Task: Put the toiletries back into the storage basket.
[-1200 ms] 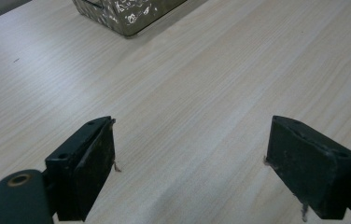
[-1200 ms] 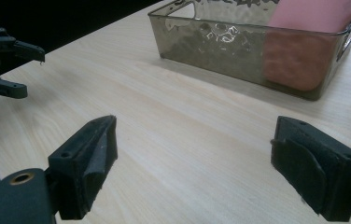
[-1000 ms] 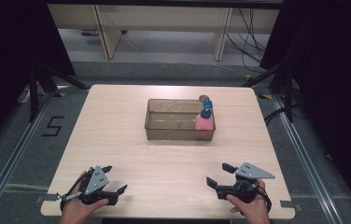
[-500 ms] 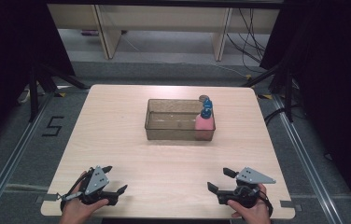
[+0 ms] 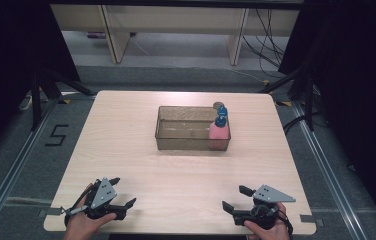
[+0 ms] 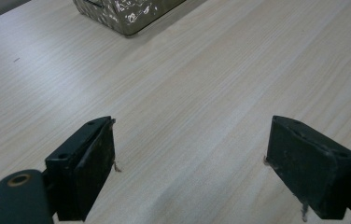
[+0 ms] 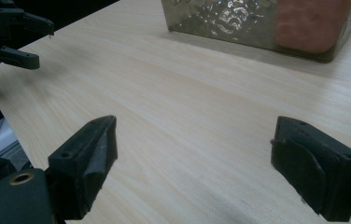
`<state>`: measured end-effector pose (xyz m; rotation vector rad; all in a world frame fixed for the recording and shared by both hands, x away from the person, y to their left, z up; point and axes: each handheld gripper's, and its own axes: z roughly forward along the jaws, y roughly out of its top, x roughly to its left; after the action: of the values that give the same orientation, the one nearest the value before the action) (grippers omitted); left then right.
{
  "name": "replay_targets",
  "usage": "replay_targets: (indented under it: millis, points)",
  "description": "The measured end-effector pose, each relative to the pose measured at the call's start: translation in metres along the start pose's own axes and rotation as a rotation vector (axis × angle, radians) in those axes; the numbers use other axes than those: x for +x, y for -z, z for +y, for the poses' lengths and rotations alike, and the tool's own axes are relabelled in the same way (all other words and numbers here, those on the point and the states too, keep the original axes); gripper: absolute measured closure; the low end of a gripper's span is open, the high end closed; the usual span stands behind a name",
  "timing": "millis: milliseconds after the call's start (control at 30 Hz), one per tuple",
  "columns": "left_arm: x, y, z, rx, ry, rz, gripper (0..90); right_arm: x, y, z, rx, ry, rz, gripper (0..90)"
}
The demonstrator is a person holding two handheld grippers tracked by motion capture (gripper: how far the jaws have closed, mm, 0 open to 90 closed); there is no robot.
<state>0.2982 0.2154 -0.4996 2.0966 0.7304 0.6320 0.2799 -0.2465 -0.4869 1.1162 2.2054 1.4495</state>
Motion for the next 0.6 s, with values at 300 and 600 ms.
replay_targets:
  millis: [300, 600]
  points:
    - [-0.0004, 0.0001, 0.0, -0.006, 0.002, 0.005, 15.0, 0.0048, 0.0009, -0.0051, 0.021, 0.009, 0.009, 15.5]
    - [-0.001, -0.0002, 0.0, -0.01, 0.01, 0.004, 15.0, 0.0098, 0.0002, -0.0089, 0.049, 0.026, 0.032, 15.5]
